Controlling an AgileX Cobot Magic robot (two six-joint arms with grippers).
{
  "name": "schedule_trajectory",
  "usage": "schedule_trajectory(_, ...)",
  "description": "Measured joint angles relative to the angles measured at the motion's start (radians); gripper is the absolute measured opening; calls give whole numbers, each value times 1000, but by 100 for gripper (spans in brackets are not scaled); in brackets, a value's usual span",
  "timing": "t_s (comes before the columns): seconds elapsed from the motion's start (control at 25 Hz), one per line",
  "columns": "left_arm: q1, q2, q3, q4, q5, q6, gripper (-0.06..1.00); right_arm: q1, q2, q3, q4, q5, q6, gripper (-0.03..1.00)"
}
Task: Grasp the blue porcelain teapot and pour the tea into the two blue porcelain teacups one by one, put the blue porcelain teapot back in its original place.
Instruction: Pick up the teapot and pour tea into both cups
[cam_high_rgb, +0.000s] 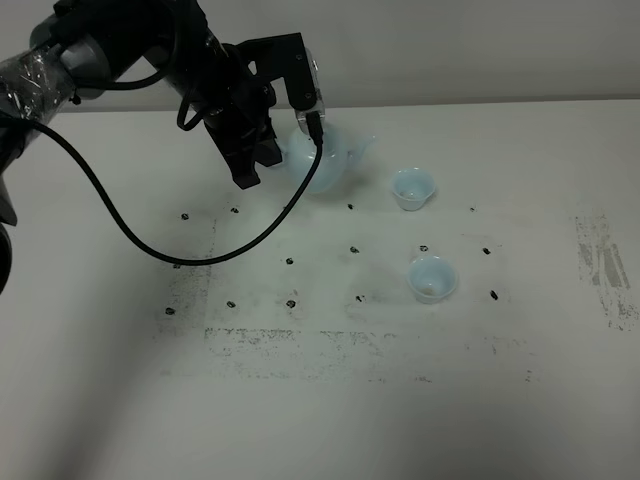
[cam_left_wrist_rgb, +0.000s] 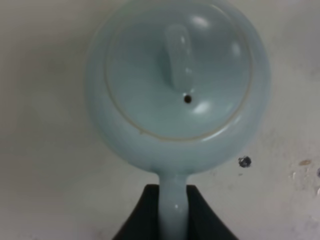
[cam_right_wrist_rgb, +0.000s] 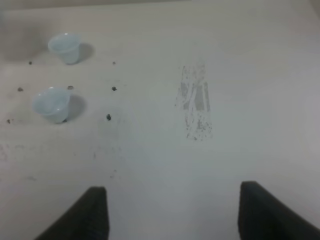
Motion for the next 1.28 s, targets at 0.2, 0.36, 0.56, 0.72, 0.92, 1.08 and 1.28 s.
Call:
schedule_trajectory(0.2,-4,0,-1,-7,4,-57,5,0,0,0,0,0,0,53)
schedule_trajectory(0.36,-5,0,-1,-8,4,-65,5,0,0,0,0,0,0,53)
schedule_trajectory(0.56,-15,0,-1,-4,17,-52,5,0,0,0,0,0,0,53)
schedule_trajectory(0.72,-47,0,-1,32,30,-50,5,0,0,0,0,0,0,53)
schedule_trajectory(0.92,-101,0,-1,104,-23,-51,5,0,0,0,0,0,0,53)
schedule_trajectory(1.08,-113,0,-1,93,-46,-56,5,0,0,0,0,0,0,53)
schedule_trajectory(1.28,-111,0,-1,120,-49,-53,5,0,0,0,0,0,0,53)
